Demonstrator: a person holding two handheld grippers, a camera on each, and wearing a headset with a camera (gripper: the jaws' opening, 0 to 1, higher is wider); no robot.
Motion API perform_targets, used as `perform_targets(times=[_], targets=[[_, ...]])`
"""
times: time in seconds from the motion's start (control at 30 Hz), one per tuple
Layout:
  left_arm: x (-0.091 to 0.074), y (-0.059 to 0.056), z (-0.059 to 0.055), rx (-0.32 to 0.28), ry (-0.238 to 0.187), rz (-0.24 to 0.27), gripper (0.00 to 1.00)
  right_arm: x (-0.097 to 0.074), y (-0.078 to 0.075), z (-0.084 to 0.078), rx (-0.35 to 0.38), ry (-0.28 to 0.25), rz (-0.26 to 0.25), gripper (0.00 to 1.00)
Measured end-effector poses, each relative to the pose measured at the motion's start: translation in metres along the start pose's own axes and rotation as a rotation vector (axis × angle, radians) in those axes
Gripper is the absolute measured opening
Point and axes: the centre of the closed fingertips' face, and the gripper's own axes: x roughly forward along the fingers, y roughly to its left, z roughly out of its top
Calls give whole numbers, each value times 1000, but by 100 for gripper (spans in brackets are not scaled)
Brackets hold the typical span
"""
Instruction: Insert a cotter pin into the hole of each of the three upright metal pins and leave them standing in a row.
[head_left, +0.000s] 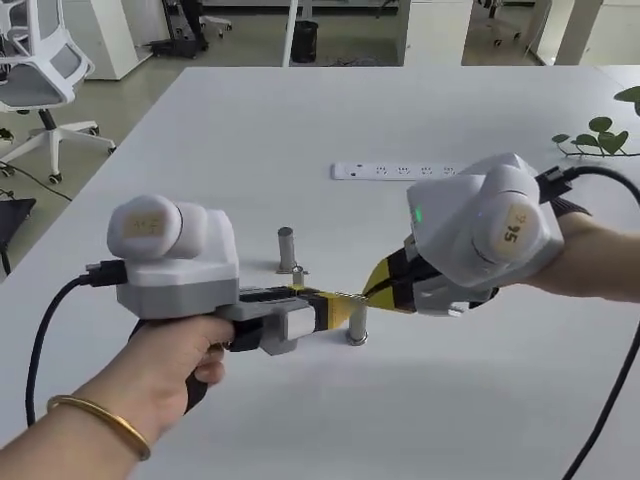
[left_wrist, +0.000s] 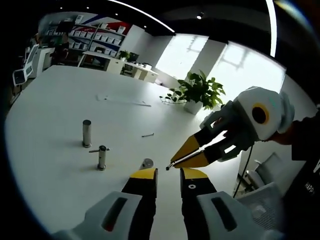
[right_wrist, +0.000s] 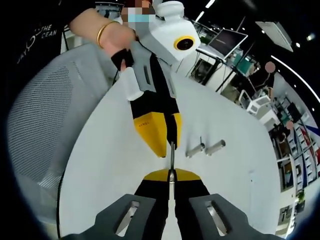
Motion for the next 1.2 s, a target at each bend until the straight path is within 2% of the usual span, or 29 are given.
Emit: perform_targets(times=[0.3, 0.57, 0.77, 0.93, 1.0, 1.03, 1.1, 1.2], targets=[[2, -3, -2, -40, 1, -21, 10, 1, 5, 5, -45, -1, 4, 0], [3, -1, -5, -41, 5, -13, 3, 2, 6, 7, -53, -2, 5, 0], [3, -2, -7, -74, 5, -24, 1, 4, 9, 6, -62, 6, 14, 0], [3, -2, -8, -63, 9, -21, 1, 5, 9, 5, -61, 4, 16, 0], [3, -3, -8, -27, 15, -21, 1, 5, 10, 5, -49, 2, 21, 0], [3, -3, -8, 3, 18, -17, 1, 4, 10, 5, -31, -3, 25, 0], [3, -5, -7, 29, 19, -20, 0, 4, 10, 4, -9, -3, 29, 0], [2, -3, -5, 19, 12, -27, 0, 3, 9, 2, 58, -7, 29, 0]])
